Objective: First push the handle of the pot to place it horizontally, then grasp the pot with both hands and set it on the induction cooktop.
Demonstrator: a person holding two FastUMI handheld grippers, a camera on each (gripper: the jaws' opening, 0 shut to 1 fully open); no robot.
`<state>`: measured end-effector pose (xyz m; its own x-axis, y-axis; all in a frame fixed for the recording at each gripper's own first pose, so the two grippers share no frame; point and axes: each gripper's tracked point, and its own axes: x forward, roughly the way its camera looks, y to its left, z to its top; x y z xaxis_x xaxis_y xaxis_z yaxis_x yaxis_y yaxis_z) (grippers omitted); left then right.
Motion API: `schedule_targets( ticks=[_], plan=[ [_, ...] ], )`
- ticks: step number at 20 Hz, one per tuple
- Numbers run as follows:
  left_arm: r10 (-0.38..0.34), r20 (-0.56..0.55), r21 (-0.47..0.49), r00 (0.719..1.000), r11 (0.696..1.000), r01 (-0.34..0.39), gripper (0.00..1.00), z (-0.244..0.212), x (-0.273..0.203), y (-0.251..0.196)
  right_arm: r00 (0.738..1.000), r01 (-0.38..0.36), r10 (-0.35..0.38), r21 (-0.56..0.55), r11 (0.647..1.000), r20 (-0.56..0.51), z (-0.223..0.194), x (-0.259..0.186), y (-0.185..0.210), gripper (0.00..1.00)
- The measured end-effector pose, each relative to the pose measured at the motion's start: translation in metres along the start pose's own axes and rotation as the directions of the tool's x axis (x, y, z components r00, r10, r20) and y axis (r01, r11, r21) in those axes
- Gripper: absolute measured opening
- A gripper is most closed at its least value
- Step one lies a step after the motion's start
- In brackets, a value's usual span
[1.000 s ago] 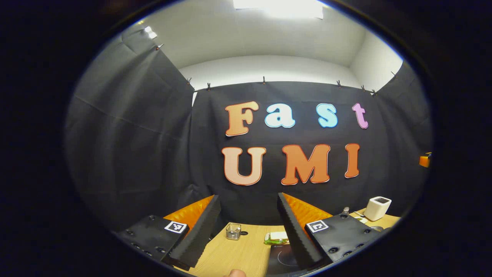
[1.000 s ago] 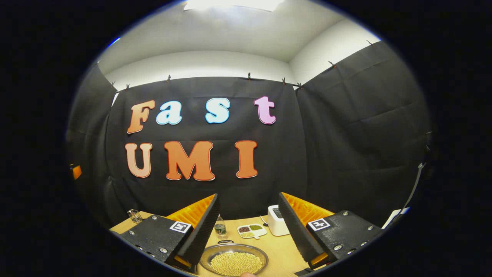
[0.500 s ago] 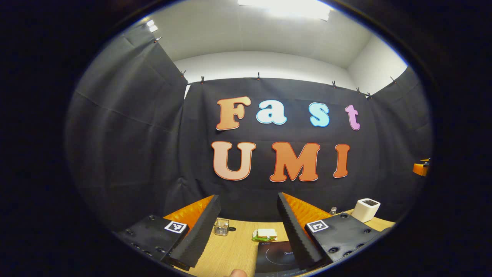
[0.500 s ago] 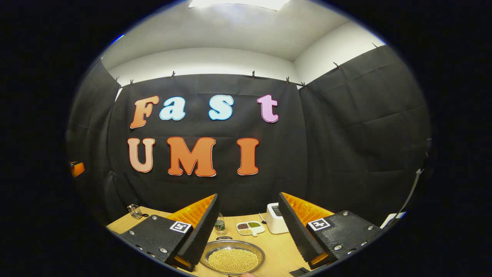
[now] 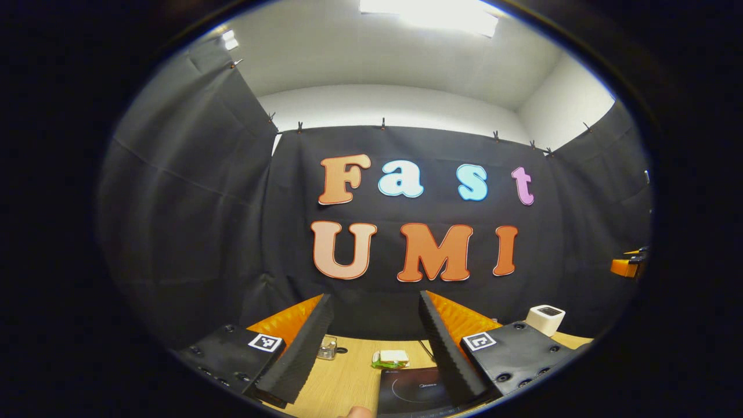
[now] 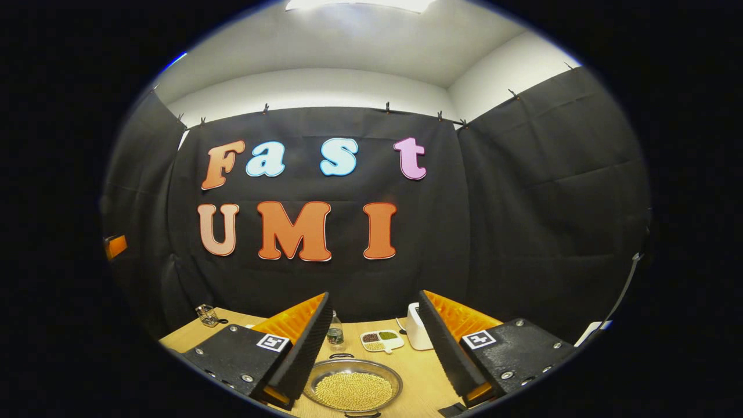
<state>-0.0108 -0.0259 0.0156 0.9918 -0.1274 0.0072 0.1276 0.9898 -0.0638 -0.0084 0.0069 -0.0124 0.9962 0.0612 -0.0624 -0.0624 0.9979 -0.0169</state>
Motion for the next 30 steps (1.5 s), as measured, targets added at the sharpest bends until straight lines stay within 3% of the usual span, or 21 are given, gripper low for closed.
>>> schedule_targets(
  ticks=[4,7,8,10,12,13,14,15,21,30],
  plan=[
    [-0.003,0.004,-0.001,1.0,1.0,0.003,0.98,0.001,0.002,0.0,0.995,-0.094,0.096,0.041,0.995,-0.032,-0.009,-0.001,0.02,0.78],
    [0.002,0.001,0.002,1.0,1.0,-0.002,0.97,0.001,0.004,0.002,0.993,-0.107,0.108,0.038,0.994,-0.041,-0.015,0.002,0.019,0.65],
    [0.003,0.0,0.001,1.0,1.0,-0.003,0.97,0.0,0.005,0.002,0.994,-0.099,0.1,0.028,0.995,-0.046,-0.017,0.002,0.017,0.65],
    [0.003,-0.004,-0.003,1.0,1.0,-0.003,0.97,-0.002,0.006,0.002,0.994,-0.092,0.093,0.017,0.996,-0.052,-0.02,0.004,0.016,0.41],
    [0.0,-0.006,-0.004,1.0,1.0,0.0,0.96,-0.002,0.008,0.001,0.993,-0.099,0.1,0.018,0.995,-0.067,-0.025,0.004,0.019,0.35],
    [0.002,-0.008,-0.004,1.0,1.0,-0.002,0.96,-0.003,0.008,0.002,0.992,-0.103,0.104,0.019,0.995,-0.076,-0.028,0.005,0.02,0.22],
    [0.003,-0.009,-0.005,1.0,1.0,-0.003,0.96,-0.003,0.009,0.003,0.991,-0.103,0.104,0.017,0.995,-0.084,-0.03,0.005,0.019,0.23],
    [0.004,-0.012,-0.006,1.0,1.0,-0.004,0.96,-0.005,0.009,0.002,0.99,-0.104,0.104,0.012,0.995,-0.091,-0.034,0.005,0.019,0.16],
    [0.022,-0.039,-0.009,0.999,1.0,-0.023,0.97,-0.014,0.015,0.01,0.98,-0.126,0.13,0.035,0.991,-0.152,-0.063,0.007,0.031,0.0],
    [0.041,-0.072,-0.02,0.997,0.999,-0.043,0.98,-0.026,0.025,0.019,0.942,-0.173,0.16,-0.017,0.985,-0.294,-0.13,-0.003,0.047,0.0]
  ],
)
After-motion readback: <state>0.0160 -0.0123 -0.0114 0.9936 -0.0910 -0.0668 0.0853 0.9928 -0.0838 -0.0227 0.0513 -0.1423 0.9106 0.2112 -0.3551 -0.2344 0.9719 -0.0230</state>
